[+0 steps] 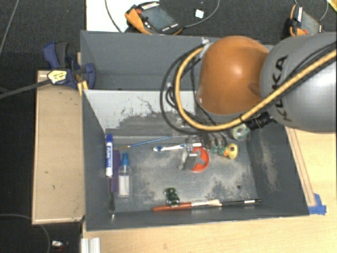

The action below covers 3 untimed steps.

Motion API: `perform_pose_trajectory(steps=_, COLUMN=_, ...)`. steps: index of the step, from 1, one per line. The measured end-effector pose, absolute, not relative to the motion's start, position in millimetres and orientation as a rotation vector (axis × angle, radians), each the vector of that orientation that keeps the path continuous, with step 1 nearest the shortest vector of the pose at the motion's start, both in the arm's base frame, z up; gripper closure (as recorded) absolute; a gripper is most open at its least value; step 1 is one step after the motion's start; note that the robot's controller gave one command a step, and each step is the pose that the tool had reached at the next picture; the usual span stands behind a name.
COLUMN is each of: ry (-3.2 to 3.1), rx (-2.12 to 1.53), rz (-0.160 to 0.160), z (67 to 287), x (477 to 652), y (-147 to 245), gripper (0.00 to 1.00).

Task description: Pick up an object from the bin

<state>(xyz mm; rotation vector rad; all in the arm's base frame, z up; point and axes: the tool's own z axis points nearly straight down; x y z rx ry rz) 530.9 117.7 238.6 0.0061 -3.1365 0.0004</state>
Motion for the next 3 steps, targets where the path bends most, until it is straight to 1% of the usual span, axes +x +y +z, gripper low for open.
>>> perform_pose_trajectory(steps=1, ry=-3.145, rx=-0.003, rz=-0.002, z=243, x=532.4, y=117, gripper=0.00)
perform_pose_trajectory(steps=2, ry=-3.136, rx=-0.070, rz=0.002, z=151, x=513.7, y=7, gripper=0.00)
perform_pose_trajectory(steps=3, ry=-3.156, rx=-0.055, rz=-0.008, z=161, x=556.1, y=13, gripper=0.00)
